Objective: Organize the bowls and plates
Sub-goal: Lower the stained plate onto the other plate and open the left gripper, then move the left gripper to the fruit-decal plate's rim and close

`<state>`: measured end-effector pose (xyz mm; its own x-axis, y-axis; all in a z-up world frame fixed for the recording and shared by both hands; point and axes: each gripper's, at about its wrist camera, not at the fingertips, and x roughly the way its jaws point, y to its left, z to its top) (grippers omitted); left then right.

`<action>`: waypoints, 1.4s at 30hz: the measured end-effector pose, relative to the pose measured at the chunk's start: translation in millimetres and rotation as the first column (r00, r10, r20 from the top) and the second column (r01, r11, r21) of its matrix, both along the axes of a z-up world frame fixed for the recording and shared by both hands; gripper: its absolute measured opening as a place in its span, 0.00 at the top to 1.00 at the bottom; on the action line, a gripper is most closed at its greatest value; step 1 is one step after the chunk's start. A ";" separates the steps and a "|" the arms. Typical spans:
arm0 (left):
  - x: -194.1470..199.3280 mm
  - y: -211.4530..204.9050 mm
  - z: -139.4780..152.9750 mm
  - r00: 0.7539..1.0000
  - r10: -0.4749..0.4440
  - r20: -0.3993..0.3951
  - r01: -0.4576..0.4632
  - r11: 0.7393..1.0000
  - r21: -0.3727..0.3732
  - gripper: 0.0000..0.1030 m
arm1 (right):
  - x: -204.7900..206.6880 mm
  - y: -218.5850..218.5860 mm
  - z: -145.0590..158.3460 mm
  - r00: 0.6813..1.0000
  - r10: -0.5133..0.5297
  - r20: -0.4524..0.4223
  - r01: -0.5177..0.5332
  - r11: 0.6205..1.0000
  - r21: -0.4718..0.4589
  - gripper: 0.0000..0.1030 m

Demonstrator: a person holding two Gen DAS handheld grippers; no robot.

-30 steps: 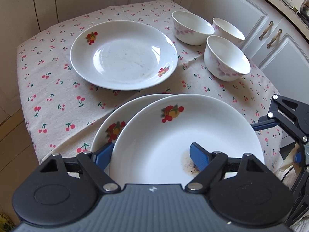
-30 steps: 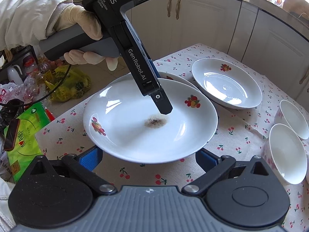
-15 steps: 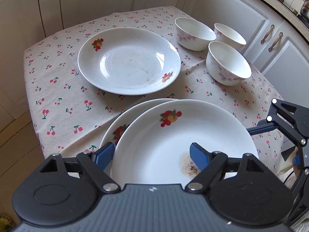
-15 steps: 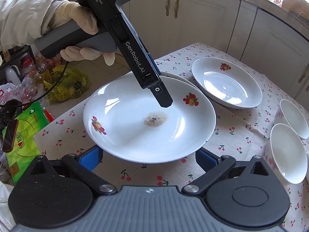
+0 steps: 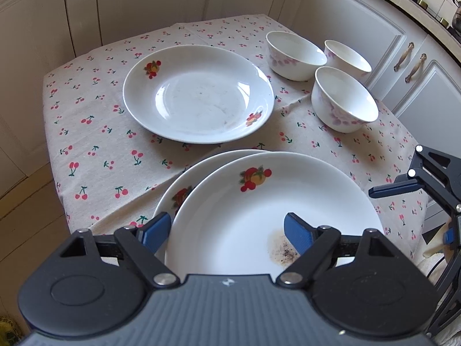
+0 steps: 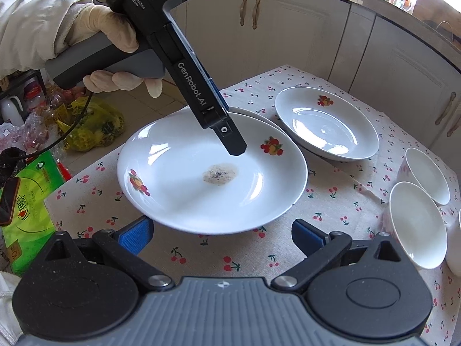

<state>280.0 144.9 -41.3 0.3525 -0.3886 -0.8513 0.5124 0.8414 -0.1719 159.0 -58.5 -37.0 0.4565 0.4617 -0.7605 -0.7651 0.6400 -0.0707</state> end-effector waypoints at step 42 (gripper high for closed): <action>22.1 19.3 39.9 0.948 0.095 0.304 -0.075 0.994 -0.077 0.14 | 100.5 -35.5 44.9 0.972 -0.200 0.124 0.189 0.978 0.092 0.00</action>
<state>302.2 164.2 -1.4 0.6266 -0.3956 -0.6715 0.4759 0.8765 -0.0723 259.5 -94.0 7.9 0.6376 0.4101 -0.6522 -0.6125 0.7833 -0.1061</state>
